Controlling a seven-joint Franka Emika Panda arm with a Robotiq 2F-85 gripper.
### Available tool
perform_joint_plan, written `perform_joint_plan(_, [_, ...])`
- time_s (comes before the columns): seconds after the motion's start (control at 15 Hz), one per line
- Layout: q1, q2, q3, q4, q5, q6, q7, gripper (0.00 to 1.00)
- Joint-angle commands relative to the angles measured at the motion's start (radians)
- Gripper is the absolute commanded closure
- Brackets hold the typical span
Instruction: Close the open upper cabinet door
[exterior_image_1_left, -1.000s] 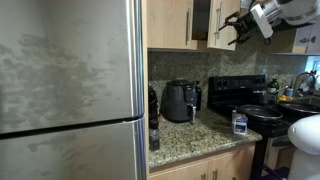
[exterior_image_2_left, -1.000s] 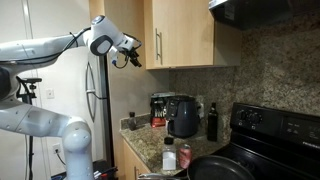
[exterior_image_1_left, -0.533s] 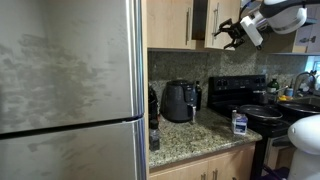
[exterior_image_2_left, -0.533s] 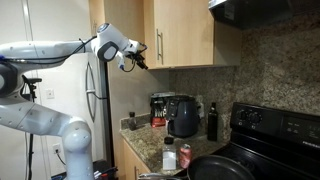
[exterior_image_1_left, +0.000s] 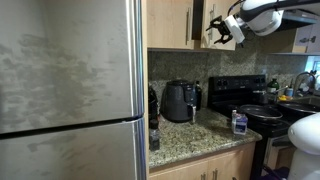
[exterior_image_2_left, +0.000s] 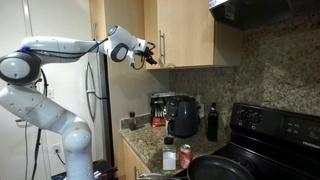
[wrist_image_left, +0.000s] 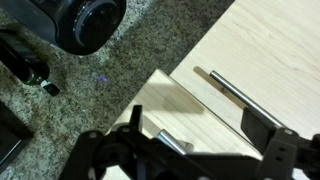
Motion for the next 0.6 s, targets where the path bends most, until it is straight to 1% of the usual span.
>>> perform_joint_plan(0.0, [-0.004,0.162,0.017,0.14,-0.014,0.049,0.057,0.0])
perform_joint_plan(0.13, [-0.019,0.23,0.028,0.194,-0.026,0.081,0.094,0.0])
perform_joint_plan(0.27, [-0.049,0.286,0.046,0.235,-0.06,0.122,0.14,0.0])
perform_joint_plan(0.53, [-0.108,0.369,0.1,0.294,-0.156,0.191,0.247,0.0])
